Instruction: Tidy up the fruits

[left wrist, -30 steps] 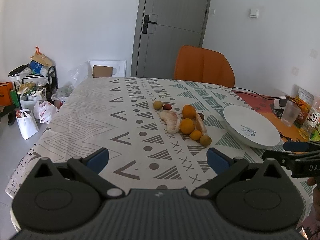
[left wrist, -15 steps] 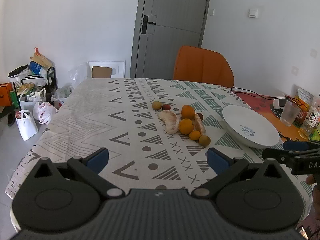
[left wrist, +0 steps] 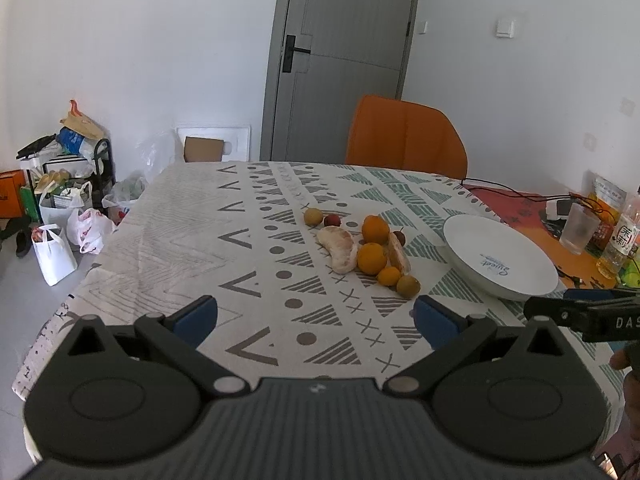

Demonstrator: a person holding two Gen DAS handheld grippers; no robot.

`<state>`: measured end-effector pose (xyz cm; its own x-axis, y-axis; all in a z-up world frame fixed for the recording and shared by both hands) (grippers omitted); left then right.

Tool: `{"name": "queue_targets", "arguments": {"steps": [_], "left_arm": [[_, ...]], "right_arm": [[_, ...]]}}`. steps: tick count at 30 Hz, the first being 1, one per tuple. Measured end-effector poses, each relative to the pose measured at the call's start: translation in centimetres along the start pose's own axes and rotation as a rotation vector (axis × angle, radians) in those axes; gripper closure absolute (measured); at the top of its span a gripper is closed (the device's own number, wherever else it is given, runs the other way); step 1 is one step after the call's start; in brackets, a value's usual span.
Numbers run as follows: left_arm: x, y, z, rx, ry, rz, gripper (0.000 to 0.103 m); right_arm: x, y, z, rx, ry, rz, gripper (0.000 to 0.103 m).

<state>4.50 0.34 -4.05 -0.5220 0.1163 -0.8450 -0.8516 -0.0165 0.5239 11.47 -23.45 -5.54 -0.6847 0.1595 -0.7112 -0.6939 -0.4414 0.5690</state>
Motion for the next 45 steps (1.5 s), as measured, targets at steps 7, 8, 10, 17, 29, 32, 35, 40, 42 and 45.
{"name": "queue_targets", "arguments": {"steps": [7, 8, 10, 17, 29, 32, 35, 40, 42, 45], "left_arm": [[-0.3, 0.1, 0.1, -0.001, 0.004, -0.006, 0.0], [-0.3, 0.1, 0.1, -0.002, 0.005, -0.006, 0.0], [-0.4, 0.1, 0.1, -0.002, 0.005, -0.006, 0.0], [-0.4, -0.2, 0.4, 0.003, -0.009, -0.006, 0.0], [-1.1, -2.2, 1.0, 0.046, 0.006, -0.047, 0.0], [-1.2, -3.1, 0.8, 0.062, 0.009, -0.047, 0.0], [-1.2, -4.2, 0.7, 0.075, 0.011, -0.039, 0.001], [-1.3, -5.7, 0.5, 0.085, 0.025, -0.036, 0.002], [-1.3, -6.4, 0.4, 0.092, 0.028, -0.036, 0.007], [-1.5, -7.2, 0.3, 0.099, 0.029, -0.035, 0.012]], "right_arm": [[-0.1, -0.1, 0.0, 0.001, 0.004, -0.002, 0.0], [-0.1, -0.1, 0.0, 0.0, 0.006, -0.003, 0.0], [-0.1, -0.2, 0.1, -0.001, 0.014, -0.003, 0.0], [-1.0, -0.2, 0.6, -0.025, 0.059, -0.023, 0.0], [-1.1, -2.7, 2.0, -0.075, 0.14, 0.005, 0.009], [-1.1, -3.6, 1.8, -0.072, 0.133, 0.011, 0.013], [-1.1, -4.4, 1.5, -0.071, 0.112, 0.022, 0.018], [-1.2, -6.0, 0.8, -0.083, 0.072, 0.042, 0.024], [-1.2, -6.5, 0.9, -0.091, 0.071, 0.051, 0.028], [-1.1, -7.2, 1.1, -0.1, 0.074, 0.057, 0.032]]}}
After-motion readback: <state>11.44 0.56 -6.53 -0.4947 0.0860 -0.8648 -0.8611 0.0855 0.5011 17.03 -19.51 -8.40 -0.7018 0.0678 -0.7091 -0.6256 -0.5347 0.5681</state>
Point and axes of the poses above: each gripper's, at about its wrist camera, not at the fingertips, and y roughly against the way its jaws point, z to its left, x to its underside, the point moved 6 cm from there along -y, roughly the way its jaws point, and after that the axes turned 15 degrees about -y, right-handed, at the moved point
